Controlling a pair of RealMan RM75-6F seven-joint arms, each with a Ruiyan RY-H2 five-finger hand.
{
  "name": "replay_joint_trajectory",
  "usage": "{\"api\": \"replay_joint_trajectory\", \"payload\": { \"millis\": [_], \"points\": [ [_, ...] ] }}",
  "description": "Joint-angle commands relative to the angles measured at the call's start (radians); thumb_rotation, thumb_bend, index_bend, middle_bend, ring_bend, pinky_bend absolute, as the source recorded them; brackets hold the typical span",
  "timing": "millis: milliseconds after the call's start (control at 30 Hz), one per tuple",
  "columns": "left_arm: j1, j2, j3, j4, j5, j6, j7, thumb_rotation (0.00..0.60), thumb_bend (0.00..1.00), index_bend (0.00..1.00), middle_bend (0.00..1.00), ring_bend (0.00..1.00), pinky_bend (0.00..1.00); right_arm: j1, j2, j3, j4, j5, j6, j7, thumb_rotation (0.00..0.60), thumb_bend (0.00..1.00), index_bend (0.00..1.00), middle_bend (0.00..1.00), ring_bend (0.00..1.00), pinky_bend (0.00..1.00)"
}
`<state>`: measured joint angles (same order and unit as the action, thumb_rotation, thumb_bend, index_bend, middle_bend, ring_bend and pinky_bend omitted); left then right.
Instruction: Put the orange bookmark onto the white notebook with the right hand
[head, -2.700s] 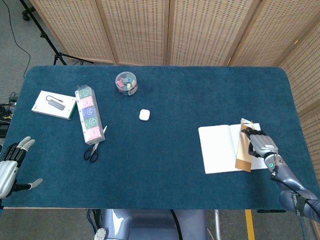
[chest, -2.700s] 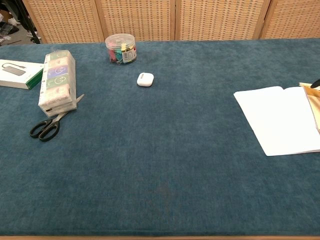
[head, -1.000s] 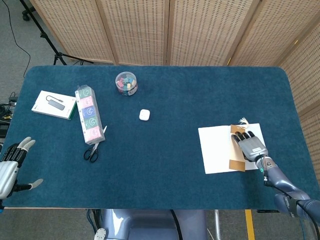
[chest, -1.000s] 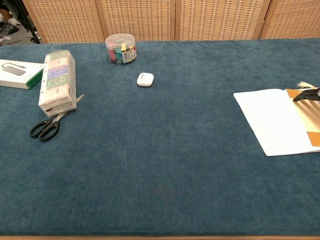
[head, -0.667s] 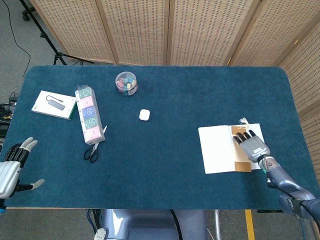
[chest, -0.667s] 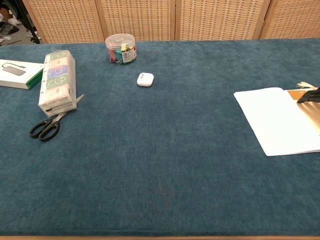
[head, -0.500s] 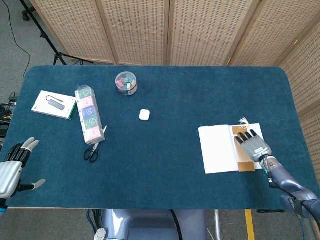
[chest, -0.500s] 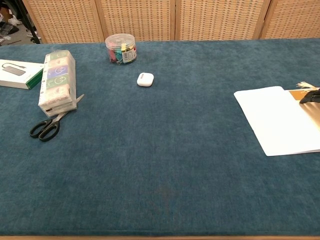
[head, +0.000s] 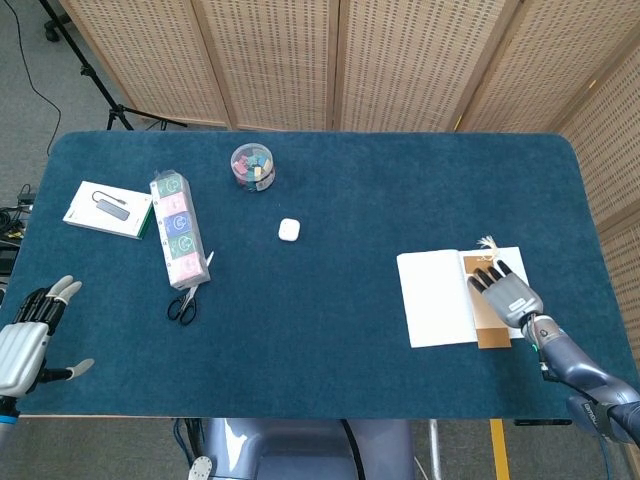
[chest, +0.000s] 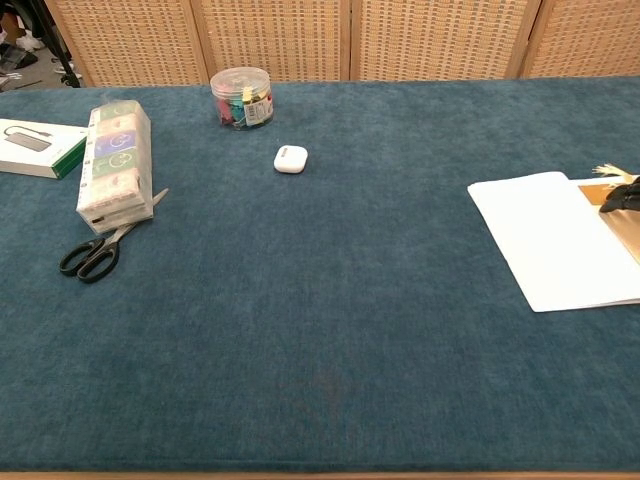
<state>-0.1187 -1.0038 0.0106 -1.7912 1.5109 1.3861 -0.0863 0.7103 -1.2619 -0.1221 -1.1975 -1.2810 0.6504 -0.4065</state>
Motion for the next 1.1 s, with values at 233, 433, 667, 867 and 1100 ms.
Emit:
{"api": "replay_joint_trajectory", "payload": {
  "millis": [233,433,667,867,1100],
  "points": [
    [0.001,0.000,-0.001,0.000,-0.001,0.002,-0.003,0.600,0.00,0.00,0.00,0.00,0.00,0.005,-0.020,0.004,0.032,-0.018,0.006,-0.058,0.600,1.00,0.03,0.02,0.00,0.00],
    [-0.001,0.000,-0.001,0.002,-0.002,-0.002,-0.005,0.600,0.00,0.00,0.00,0.00,0.00,0.006,-0.034,0.007,0.051,-0.032,0.013,-0.087,0.600,1.00,0.03,0.02,0.00,0.00],
    [-0.002,0.000,-0.002,0.002,-0.005,-0.004,-0.004,0.600,0.00,0.00,0.00,0.00,0.00,0.008,-0.045,0.014,0.063,-0.038,0.012,-0.096,0.600,1.00,0.03,0.03,0.00,0.00],
    [-0.003,-0.002,-0.002,0.002,-0.006,-0.006,-0.001,0.600,0.00,0.00,0.00,0.00,0.00,0.007,-0.057,0.028,0.084,-0.022,0.007,-0.105,0.600,1.00,0.03,0.03,0.00,0.00],
    [-0.003,-0.002,-0.002,0.000,-0.008,-0.005,0.000,0.600,0.00,0.00,0.00,0.00,0.00,0.002,-0.063,0.034,0.097,-0.018,0.003,-0.102,0.600,1.00,0.03,0.03,0.00,0.00]
  ]
}}
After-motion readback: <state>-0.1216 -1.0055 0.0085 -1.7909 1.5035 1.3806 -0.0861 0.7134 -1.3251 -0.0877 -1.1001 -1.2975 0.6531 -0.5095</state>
